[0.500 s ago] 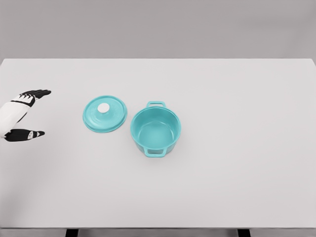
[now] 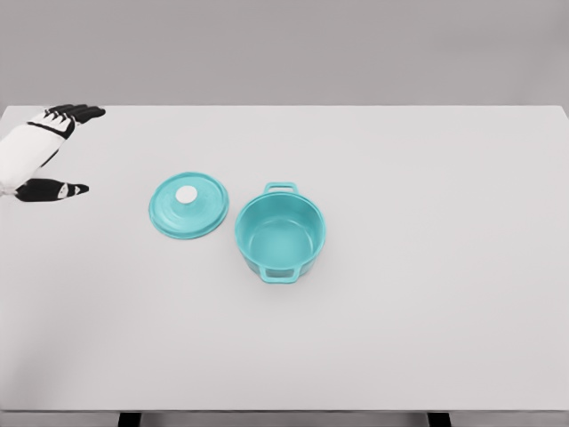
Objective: Cover the pot with left arm
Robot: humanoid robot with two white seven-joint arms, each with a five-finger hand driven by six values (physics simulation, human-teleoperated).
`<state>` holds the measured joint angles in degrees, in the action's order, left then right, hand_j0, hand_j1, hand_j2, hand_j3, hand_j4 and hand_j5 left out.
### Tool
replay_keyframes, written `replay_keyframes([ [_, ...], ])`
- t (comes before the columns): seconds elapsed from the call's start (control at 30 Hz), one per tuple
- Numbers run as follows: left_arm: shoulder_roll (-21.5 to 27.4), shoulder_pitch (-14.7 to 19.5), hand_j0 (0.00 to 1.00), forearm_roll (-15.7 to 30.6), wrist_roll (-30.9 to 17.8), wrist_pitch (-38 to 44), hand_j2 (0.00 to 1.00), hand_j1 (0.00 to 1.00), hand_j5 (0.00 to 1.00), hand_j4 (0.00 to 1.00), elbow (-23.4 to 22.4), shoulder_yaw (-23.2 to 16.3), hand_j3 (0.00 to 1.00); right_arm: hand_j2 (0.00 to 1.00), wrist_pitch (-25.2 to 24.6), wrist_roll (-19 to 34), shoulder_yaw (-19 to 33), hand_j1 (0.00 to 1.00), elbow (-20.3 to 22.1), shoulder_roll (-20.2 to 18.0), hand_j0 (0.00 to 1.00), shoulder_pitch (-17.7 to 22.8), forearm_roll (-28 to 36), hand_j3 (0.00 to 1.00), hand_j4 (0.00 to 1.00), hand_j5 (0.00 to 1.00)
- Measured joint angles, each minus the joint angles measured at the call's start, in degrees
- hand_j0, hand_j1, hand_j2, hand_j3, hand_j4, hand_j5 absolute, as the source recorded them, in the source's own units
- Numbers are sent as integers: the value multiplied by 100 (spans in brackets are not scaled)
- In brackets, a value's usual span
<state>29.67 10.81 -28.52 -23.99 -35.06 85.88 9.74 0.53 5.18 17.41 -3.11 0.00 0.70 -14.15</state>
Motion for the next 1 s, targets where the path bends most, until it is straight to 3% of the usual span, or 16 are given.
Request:
replay_keyframes([
  [0.1,20,194,100,-147,-669,-5,100,100,100,100,221,-270,100,100,0,0,0,100,-1,0,100,-9,0,100,100,100],
  [0.27,112,861,100,-215,-1021,-4,100,100,100,100,455,-905,100,100,0,0,0,100,1,0,100,0,0,100,100,100],
  [0.33,127,1010,100,-216,-1062,-7,100,100,100,100,348,-1057,100,100,0,0,0,100,0,0,100,0,1,100,100,100],
  [0.47,139,1828,100,-62,-1091,0,100,100,100,100,-391,-1743,100,100,0,0,0,100,-1,0,100,-9,0,100,100,100],
  [0.57,141,1881,100,110,-1100,-9,100,100,100,100,-820,-2228,100,100,0,0,0,100,0,0,100,0,0,100,100,100],
  [0.7,160,1864,100,190,-1104,-12,100,100,100,100,-1011,-2556,100,100,0,0,0,100,-1,0,100,0,0,100,100,100],
  [1.0,232,1881,87,226,-1104,-10,87,87,87,87,-1072,-2758,87,100,0,0,0,100,1,0,100,-9,0,100,100,100],
])
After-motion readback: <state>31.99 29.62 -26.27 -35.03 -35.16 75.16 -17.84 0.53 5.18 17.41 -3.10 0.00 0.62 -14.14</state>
